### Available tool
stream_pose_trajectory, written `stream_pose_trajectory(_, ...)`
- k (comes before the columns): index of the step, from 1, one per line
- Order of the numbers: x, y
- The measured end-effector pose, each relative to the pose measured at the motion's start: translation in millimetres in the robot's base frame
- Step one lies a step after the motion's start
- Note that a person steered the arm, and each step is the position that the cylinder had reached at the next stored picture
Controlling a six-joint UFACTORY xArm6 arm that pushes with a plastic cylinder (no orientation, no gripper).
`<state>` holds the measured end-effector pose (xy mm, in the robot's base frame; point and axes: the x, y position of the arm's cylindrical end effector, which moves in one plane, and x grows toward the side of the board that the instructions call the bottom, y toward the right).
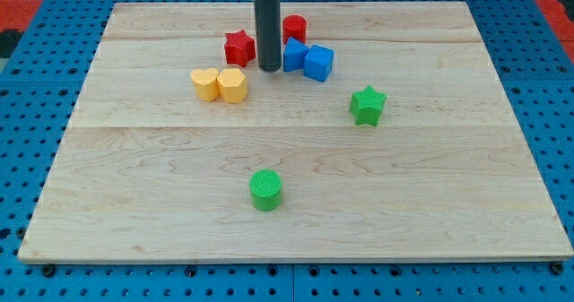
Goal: Place the red blocks horizontally at the top left side of the board
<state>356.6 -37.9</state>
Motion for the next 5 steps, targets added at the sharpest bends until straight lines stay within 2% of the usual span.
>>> stream_pose_trajectory(1,35,-36)
stream_pose_trajectory(2,3,-51)
stream_pose_trajectory(3,-32,-5)
stream_pose_trajectory(4,-45,37)
stream_pose_trajectory(5,-56,-87)
